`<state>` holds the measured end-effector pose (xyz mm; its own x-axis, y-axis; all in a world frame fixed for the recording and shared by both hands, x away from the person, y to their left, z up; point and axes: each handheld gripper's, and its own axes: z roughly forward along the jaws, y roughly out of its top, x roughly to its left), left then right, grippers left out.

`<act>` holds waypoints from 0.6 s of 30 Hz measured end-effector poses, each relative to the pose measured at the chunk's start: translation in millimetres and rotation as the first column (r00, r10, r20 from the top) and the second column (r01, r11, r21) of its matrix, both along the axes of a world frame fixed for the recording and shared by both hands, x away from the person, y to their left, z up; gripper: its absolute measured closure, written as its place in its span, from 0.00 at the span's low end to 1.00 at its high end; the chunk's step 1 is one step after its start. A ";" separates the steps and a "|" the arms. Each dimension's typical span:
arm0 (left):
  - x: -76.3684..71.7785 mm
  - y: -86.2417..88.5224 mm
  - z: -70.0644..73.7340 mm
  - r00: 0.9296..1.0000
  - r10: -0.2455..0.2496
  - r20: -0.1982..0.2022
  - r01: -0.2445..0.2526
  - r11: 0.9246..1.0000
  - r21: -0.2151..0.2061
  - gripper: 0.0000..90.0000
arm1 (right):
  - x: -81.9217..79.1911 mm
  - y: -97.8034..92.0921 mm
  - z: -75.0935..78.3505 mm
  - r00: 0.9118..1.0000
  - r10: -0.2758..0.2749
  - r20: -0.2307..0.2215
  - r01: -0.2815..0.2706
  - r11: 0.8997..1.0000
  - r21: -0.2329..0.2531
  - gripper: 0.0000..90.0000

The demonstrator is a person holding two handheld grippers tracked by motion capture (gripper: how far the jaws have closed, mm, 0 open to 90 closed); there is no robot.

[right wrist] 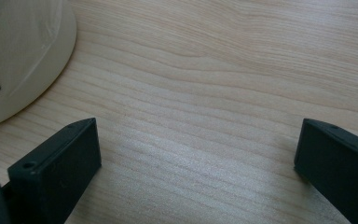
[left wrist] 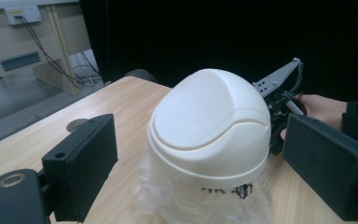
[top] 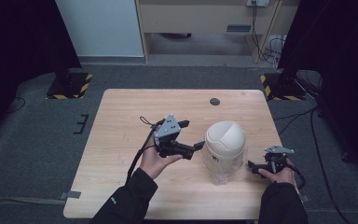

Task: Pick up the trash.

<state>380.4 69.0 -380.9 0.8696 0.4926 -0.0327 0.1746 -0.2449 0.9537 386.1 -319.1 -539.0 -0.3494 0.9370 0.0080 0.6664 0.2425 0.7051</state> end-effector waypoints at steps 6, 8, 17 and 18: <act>2.1 -16.4 -3.4 1.000 -0.030 -0.005 0.030 0.999 0.024 0.11 | 0.0 0.0 0.0 1.000 0.000 0.000 0.000 1.000 0.000 0.01; 3.3 -20.5 -5.0 0.999 -0.041 -0.011 0.041 0.999 0.026 0.11 | 0.0 0.1 0.0 1.000 0.000 0.000 0.000 1.000 0.000 0.01; 12.4 -36.5 -15.8 0.997 -0.065 -0.047 0.068 0.996 0.058 0.11 | 0.0 -0.1 0.0 1.000 0.001 0.000 -0.001 1.000 0.000 0.01; 13.8 -38.9 -17.4 0.996 -0.069 -0.052 0.072 0.996 0.060 0.11 | 0.0 0.0 0.0 1.000 0.001 0.000 -0.001 1.000 0.000 0.01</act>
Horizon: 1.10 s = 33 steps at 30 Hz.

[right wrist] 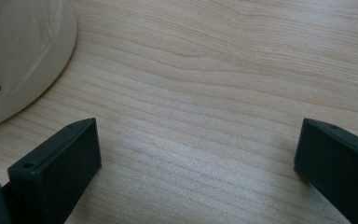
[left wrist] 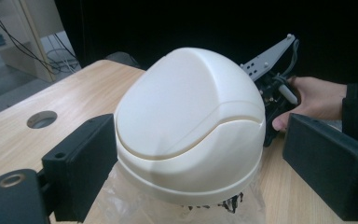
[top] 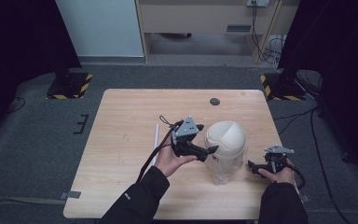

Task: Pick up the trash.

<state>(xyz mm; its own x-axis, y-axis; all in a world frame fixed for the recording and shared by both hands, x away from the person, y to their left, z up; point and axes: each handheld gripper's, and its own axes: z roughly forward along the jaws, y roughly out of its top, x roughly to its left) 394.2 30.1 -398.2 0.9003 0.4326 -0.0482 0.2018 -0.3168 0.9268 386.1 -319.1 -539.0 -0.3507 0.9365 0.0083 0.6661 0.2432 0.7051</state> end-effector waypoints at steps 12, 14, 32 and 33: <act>6.7 -17.7 -14.6 0.999 -0.033 -0.036 0.034 0.999 0.031 0.11 | 0.0 0.2 0.0 1.000 0.000 0.000 0.000 1.000 0.000 0.01; 6.3 -19.9 -15.5 0.998 -0.040 -0.038 0.042 0.999 0.033 0.11 | 0.0 0.2 0.0 1.000 0.000 0.000 0.000 1.000 0.000 0.01; 5.7 -41.4 -18.4 0.995 -0.077 -0.057 0.081 0.994 0.069 0.11 | 0.0 0.2 0.0 1.000 0.002 0.000 -0.002 1.000 0.000 0.01; 5.7 -42.2 -19.0 0.995 -0.076 -0.058 0.080 0.994 0.068 0.11 | 0.0 0.1 0.0 1.000 0.001 0.000 -0.001 1.000 -0.001 0.01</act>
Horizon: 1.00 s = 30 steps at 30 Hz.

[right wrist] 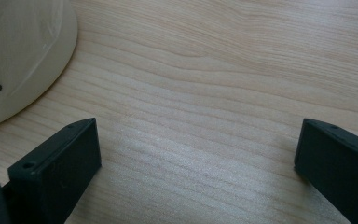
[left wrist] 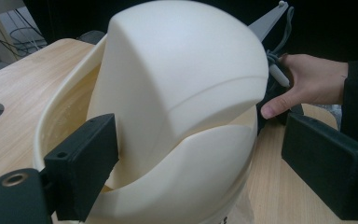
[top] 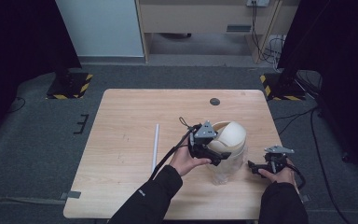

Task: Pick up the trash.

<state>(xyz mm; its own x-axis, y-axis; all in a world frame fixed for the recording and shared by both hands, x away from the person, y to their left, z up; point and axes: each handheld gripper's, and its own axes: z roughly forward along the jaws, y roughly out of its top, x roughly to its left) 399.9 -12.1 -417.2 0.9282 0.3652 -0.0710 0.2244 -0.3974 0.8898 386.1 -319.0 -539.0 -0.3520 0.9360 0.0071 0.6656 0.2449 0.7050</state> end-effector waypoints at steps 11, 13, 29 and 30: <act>0.5 -4.9 -3.2 1.000 0.003 -0.009 -0.003 1.000 0.008 0.12 | 0.0 0.0 0.0 1.000 0.000 0.000 0.000 1.000 0.001 0.01; -0.4 -2.7 -1.3 1.000 0.007 -0.004 -0.007 1.000 0.008 0.12 | 0.0 0.0 0.0 1.000 0.000 0.000 0.000 1.000 0.000 0.01; -8.4 79.7 16.4 0.989 0.145 0.030 -0.145 0.989 -0.011 0.14 | -0.1 0.2 0.0 1.000 0.000 -0.001 0.000 1.000 0.001 0.01; -8.4 86.2 16.0 0.987 0.158 0.030 -0.158 0.987 -0.010 0.15 | -0.1 0.2 0.0 1.000 0.000 -0.001 0.000 1.000 0.001 0.01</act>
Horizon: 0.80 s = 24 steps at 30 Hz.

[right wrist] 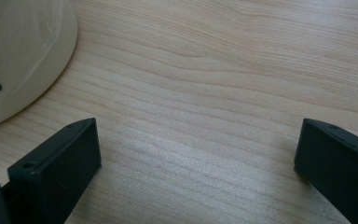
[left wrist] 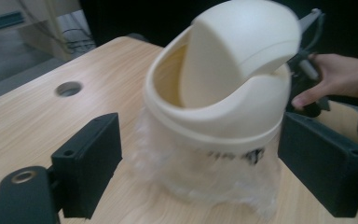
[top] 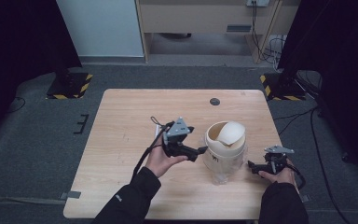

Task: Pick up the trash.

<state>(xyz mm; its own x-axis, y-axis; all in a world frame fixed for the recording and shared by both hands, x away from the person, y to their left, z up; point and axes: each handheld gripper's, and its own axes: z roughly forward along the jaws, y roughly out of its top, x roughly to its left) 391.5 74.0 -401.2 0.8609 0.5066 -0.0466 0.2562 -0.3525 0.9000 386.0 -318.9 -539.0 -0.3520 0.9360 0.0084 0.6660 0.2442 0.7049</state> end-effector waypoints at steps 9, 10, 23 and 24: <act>2.7 68.3 -18.2 0.981 0.194 -0.028 -0.192 0.980 0.054 0.16 | 0.0 0.0 0.0 1.000 0.000 0.000 0.000 1.000 0.001 0.01; 2.7 73.5 -21.2 0.976 0.217 -0.026 -0.215 0.974 0.067 0.17 | -0.1 0.0 0.0 1.000 0.001 0.000 -0.001 1.000 0.000 0.01; 9.7 99.0 -77.0 0.902 0.408 -0.142 -0.382 0.907 0.177 0.27 | -0.1 0.0 0.0 1.000 0.000 0.000 0.000 1.000 0.000 0.01; 10.4 98.5 -80.4 0.898 0.414 -0.148 -0.386 0.904 0.187 0.28 | -0.1 0.1 0.0 1.000 0.000 0.000 0.000 1.000 0.000 0.01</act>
<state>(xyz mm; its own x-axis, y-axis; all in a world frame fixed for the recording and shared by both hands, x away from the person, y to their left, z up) 401.9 172.6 -481.6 0.5681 0.8193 -0.0778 0.5557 -0.3121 0.7705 385.9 -318.8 -539.0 -0.3519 0.9360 0.0087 0.6660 0.2438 0.7049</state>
